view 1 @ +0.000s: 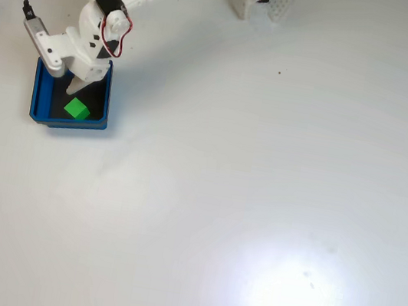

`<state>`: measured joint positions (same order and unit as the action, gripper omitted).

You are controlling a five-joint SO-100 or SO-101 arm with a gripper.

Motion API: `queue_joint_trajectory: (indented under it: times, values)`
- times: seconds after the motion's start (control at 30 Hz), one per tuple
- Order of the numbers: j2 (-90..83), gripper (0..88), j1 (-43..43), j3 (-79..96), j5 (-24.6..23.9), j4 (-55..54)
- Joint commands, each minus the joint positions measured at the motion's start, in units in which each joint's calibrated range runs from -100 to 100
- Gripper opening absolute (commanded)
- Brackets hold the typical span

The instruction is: Pick up green cube and drop it in the blue box

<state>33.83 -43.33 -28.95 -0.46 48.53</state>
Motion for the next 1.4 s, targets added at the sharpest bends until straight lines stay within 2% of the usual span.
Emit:
queue_joint_trajectory:
  times: [0.0,0.63,1.37]
  values:
    - [-3.32,19.9,-0.56,-2.02,0.2,-1.04]
    - [-25.31,19.8,-0.63,8.48,-0.15,-0.88]
    - [-63.27,19.0,0.05,52.38,-0.15,-0.88]
